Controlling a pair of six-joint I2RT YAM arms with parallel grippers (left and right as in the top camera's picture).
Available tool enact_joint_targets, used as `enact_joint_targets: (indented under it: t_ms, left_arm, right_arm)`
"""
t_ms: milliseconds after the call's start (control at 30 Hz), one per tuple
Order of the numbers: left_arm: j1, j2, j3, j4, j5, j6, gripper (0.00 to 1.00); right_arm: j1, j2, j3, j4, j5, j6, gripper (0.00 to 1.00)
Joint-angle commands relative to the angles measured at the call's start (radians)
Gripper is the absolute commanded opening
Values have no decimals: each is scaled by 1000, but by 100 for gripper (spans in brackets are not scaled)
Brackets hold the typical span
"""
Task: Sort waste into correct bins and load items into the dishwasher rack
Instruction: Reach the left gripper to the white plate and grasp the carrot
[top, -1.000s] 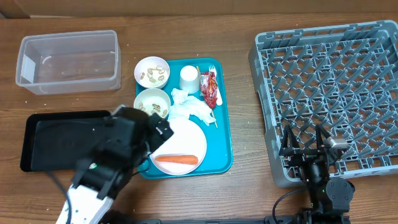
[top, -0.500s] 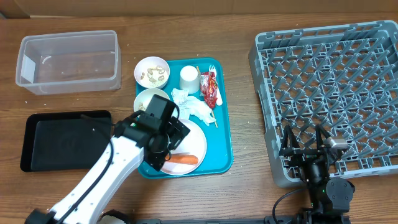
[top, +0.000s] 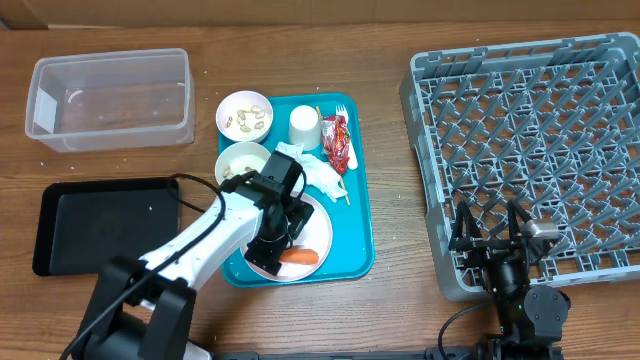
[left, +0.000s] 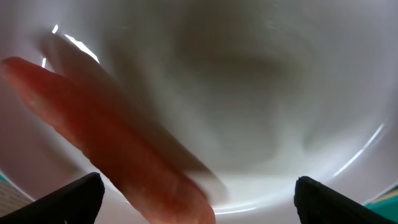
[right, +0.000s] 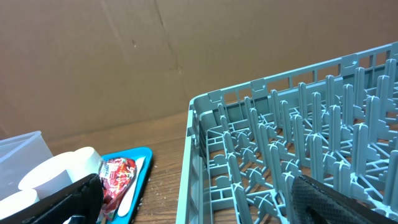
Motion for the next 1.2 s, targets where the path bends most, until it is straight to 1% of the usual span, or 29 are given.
enact_joint_targets:
  t_ms: [0, 200, 433, 567, 700, 733, 800, 933, 1033, 1167]
  left_arm:
    - [-6, 36, -4, 2, -10, -18, 100]
    - [-7, 43, -4, 16, -64, -17, 100]
    - [-16, 44, -5, 21, -56, -18, 100]
    - [-52, 44, -5, 35, -86, -78, 100]
    - [-56, 44, -5, 36, -128, -80, 99]
    - [-56, 44, -5, 33, -124, -80, 95]
    - [-59, 47, -5, 34, -116, -81, 91]
    - [-69, 68, -6, 38, -151, -122, 91]
    - [-67, 82, -6, 43, -180, -122, 87]
    - [-67, 98, -6, 53, -188, -122, 67]
  right_arm:
    - [-3, -8, -10, 4, 6, -4, 100]
    - [-3, -8, -10, 4, 6, -4, 100]
    - [-3, -8, -10, 4, 6, -4, 100]
    - [-3, -8, -10, 4, 6, -4, 100]
    - [-3, -8, -10, 3, 6, -4, 100]
    - [-3, -8, -10, 4, 6, -4, 100]
    - [-3, -8, -10, 4, 6, -4, 100]
    - [-3, -8, -10, 4, 6, -4, 100]
    - [-3, -8, -10, 4, 6, -4, 100]
    - [-3, -8, -10, 4, 6, -4, 100]
